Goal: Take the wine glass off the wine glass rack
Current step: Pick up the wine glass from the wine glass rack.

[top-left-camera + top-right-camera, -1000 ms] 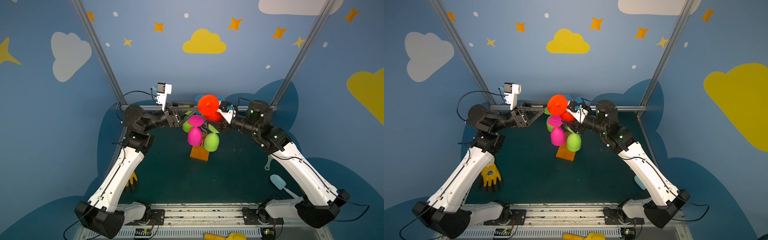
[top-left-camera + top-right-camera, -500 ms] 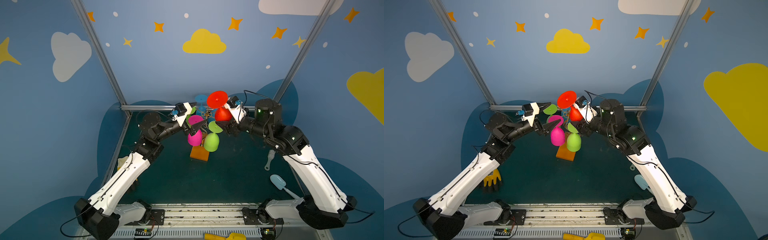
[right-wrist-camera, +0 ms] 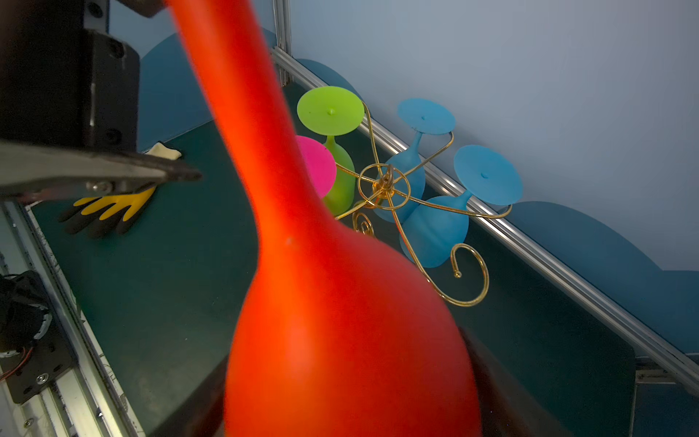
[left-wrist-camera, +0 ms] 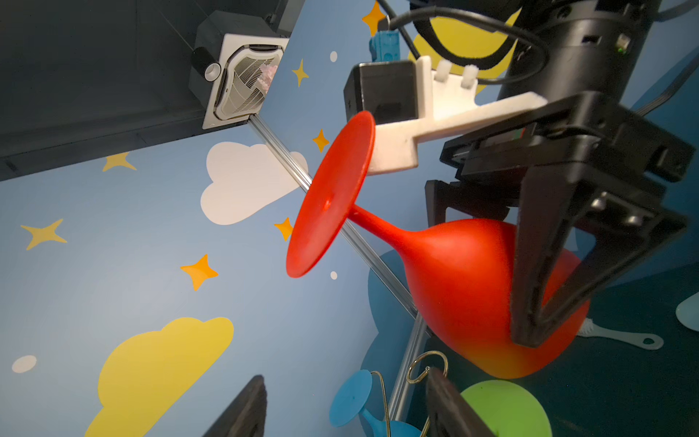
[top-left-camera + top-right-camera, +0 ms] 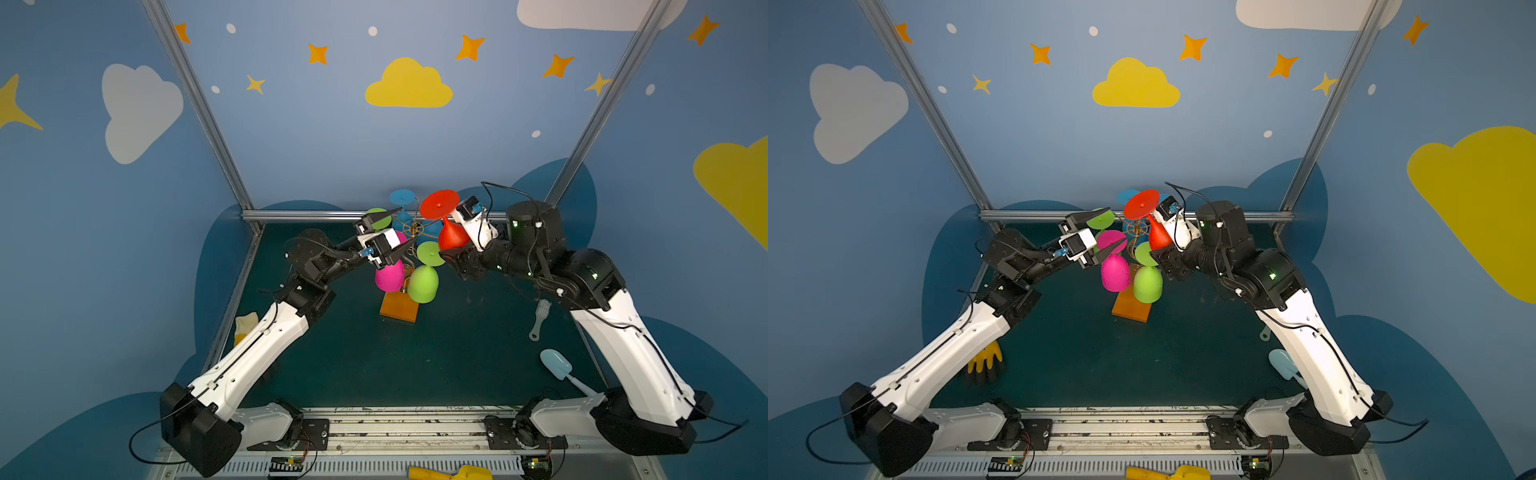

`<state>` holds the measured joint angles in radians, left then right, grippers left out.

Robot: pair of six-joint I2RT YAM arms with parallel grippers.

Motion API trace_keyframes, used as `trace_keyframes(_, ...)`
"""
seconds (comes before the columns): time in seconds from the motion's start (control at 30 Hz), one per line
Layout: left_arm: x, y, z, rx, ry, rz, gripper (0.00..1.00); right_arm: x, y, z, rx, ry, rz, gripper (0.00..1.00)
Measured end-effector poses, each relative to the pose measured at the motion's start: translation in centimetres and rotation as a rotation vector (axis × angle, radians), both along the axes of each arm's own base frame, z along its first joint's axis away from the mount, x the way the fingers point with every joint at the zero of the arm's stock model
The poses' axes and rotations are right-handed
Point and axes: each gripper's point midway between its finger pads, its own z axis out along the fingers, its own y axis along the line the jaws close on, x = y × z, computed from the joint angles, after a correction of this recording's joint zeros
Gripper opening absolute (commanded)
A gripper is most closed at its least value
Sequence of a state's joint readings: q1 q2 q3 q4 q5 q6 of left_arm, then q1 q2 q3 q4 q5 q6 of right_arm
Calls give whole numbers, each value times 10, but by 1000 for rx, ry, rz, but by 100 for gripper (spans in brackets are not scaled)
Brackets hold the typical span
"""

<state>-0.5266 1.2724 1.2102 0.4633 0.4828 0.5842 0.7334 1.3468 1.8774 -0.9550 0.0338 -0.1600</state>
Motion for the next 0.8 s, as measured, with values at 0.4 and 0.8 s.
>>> trace_keyframes(0.4,-10,-3,20,-31,-48,-58,61,-1,13,-19,-36,61,20,42)
trace_keyframes(0.8,-12,-6,20,-17,-58,-79,48,-4,26,-20,-33,80,53,41)
